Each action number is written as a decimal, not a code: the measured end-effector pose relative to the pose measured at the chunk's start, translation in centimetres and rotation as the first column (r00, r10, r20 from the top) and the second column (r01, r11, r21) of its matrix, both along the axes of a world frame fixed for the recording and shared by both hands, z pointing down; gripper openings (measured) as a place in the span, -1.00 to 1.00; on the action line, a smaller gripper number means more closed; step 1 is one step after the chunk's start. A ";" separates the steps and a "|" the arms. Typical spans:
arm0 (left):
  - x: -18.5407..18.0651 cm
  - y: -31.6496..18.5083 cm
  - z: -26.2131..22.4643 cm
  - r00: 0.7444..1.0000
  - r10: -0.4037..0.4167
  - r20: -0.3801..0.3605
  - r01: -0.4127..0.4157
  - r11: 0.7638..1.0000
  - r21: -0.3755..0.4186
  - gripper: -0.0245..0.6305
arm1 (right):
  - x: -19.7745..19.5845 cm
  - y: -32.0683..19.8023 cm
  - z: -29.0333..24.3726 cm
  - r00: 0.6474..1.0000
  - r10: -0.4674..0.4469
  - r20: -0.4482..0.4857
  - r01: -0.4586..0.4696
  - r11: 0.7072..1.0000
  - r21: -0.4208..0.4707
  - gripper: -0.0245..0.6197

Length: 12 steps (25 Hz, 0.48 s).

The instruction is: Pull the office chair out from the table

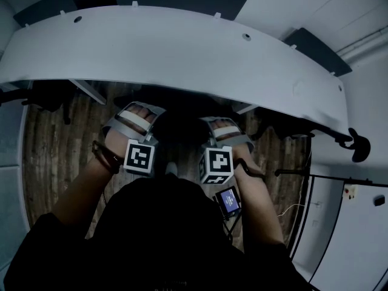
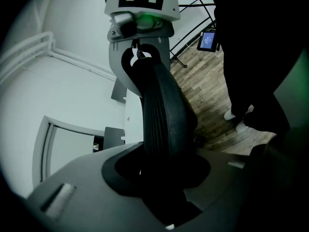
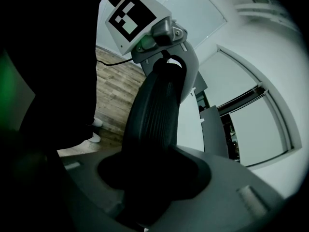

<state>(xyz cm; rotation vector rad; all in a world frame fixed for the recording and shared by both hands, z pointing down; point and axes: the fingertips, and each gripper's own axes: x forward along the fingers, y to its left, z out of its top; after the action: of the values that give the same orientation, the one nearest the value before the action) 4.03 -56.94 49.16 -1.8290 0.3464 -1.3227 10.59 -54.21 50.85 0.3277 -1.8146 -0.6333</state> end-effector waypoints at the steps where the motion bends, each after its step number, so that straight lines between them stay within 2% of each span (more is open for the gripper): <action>1: 0.0 0.2 0.1 1.000 -0.001 0.006 0.001 1.000 0.002 -0.49 | 0.1 0.1 0.0 1.000 -0.006 -0.001 0.006 1.000 0.010 -0.38; 6: 0.3 0.9 0.3 1.000 -0.012 0.027 0.011 1.000 0.022 -0.54 | 0.4 0.9 0.1 0.999 -0.042 -0.005 0.042 0.999 0.020 -0.39; 12: 1.3 3.2 0.0 1.000 -0.030 0.008 0.030 0.999 0.042 -0.54 | 1.6 3.3 0.3 0.998 -0.054 -0.037 0.055 0.998 0.030 -0.39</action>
<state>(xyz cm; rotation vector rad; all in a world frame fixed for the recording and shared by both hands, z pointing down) 5.33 -53.76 49.13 -1.7891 0.3957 -1.3332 12.15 -50.94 51.13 0.2870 -1.7859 -0.7019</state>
